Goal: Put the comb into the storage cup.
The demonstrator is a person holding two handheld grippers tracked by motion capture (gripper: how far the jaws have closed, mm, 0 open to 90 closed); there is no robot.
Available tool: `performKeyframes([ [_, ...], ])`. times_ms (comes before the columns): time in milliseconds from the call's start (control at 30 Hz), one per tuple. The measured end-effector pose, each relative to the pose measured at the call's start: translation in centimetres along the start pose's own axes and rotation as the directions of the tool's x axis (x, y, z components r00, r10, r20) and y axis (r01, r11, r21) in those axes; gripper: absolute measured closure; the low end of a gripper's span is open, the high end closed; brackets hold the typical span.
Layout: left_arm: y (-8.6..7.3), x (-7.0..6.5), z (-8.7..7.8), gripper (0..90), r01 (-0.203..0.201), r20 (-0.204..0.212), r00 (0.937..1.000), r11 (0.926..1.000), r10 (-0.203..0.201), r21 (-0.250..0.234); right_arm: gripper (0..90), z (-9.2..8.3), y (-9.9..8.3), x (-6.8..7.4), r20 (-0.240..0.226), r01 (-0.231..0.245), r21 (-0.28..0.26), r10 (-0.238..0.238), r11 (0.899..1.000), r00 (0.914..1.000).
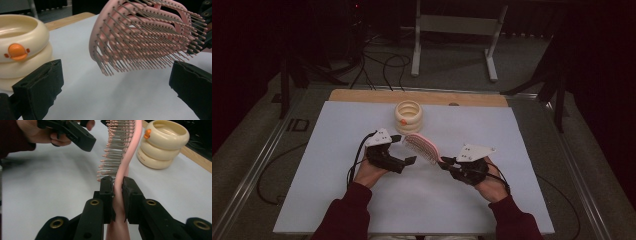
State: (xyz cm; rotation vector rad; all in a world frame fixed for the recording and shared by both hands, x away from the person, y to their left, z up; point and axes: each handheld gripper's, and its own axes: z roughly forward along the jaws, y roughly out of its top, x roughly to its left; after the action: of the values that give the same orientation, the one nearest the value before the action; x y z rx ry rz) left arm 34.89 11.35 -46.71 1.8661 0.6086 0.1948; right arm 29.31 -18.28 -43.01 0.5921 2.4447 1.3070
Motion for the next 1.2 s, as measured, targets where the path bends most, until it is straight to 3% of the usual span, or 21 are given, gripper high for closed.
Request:
performKeyframes([
  [133,0.2,-0.1,0.0,0.9,-0.008,0.039,0.9992,0.9999,0.009,-0.011,79.4,-0.2,0.0,0.0,-0.017,-0.003,-0.014,0.002,1.000,0.9999],
  [233,0.4,-0.1,-0.1,0.8,0.002,0.126,0.9921,0.9989,0.004,-0.046,79.5,-0.2,0.1,0.2,-0.043,0.008,-0.021,-0.009,1.000,0.9990],
  [333,0.5,-0.2,-0.1,1.5,-0.003,0.153,0.9882,0.9989,0.010,-0.046,79.5,-0.2,0.1,0.3,-0.060,0.011,-0.027,-0.013,1.000,0.9981],
  [533,0.6,-0.5,-0.6,14.5,-0.013,0.243,0.9699,0.9992,0.022,-0.038,79.4,-0.1,0.1,0.5,-0.123,0.016,-0.050,-0.022,0.999,0.9922],
  [600,0.7,-0.7,-0.7,18.1,-0.022,0.243,0.9695,0.9993,0.029,-0.029,79.4,-0.1,0.1,0.4,-0.138,0.012,-0.056,-0.020,0.998,0.9903],
  [667,0.7,-0.8,-0.9,24.1,-0.022,0.229,0.9731,0.9994,0.027,-0.027,79.4,-0.1,0.0,0.3,-0.160,0.008,-0.061,-0.018,0.998,0.9870],
  [733,0.7,-0.8,-1.1,29.9,-0.023,0.234,0.9717,0.9994,0.028,-0.026,79.4,-0.2,-0.2,0.1,-0.181,-0.002,-0.068,-0.010,0.998,0.9835],
  [1033,0.8,-1.3,-1.7,43.1,-0.091,0.208,0.9736,0.9955,0.095,-0.028,79.0,-0.1,-1.0,-1.3,-0.244,-0.057,-0.069,0.039,0.996,0.9690],
  [1200,0.7,-1.4,-2.0,52.5,-0.102,0.223,0.9690,0.9941,0.108,-0.036,78.2,0.2,-1.4,-1.7,-0.250,-0.065,-0.034,0.054,0.997,0.9668],
])
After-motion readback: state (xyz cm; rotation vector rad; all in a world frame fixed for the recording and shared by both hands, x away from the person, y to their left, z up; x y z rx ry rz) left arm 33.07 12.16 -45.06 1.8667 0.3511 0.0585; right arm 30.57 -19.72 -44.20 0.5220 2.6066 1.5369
